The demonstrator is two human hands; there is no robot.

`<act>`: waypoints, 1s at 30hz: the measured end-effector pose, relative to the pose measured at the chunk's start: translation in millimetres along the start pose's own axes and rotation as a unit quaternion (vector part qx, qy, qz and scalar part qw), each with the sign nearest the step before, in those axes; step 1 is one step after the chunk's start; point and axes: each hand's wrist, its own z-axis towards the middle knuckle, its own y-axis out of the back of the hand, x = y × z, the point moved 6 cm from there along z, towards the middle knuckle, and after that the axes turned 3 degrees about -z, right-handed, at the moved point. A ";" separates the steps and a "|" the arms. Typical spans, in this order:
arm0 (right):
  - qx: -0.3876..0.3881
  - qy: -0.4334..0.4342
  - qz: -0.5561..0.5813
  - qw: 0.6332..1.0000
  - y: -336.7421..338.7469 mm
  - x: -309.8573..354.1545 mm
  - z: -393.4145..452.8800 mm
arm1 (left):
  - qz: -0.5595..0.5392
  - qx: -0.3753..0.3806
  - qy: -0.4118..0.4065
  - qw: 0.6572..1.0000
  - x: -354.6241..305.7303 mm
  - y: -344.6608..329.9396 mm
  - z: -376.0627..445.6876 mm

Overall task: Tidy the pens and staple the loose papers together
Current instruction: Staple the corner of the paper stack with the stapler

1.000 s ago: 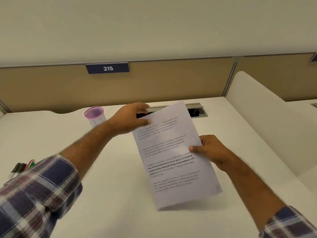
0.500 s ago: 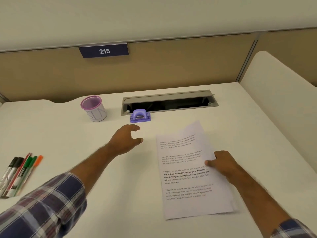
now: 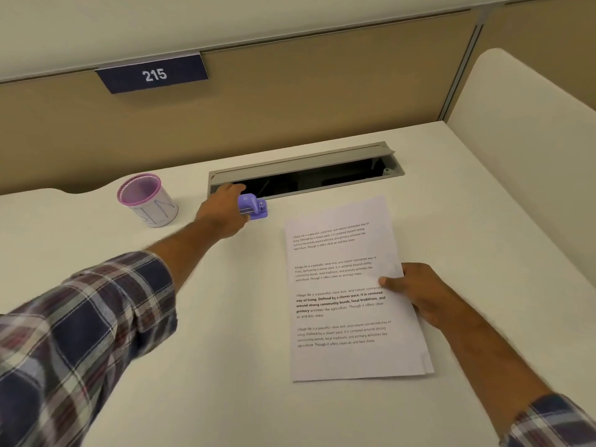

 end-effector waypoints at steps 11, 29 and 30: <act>0.041 -0.016 0.028 0.999 4.3 -8.8 4.8 | 0.027 0.020 0.043 0.999 9.1 -15.2 13.3; 0.049 0.011 0.054 0.997 -2.1 -23.1 -36.4 | -0.254 0.080 0.269 0.925 29.8 -61.9 -170.7; 0.051 0.011 0.050 0.997 -3.0 -24.9 -39.9 | -0.254 0.079 0.271 0.925 26.5 -65.6 -182.2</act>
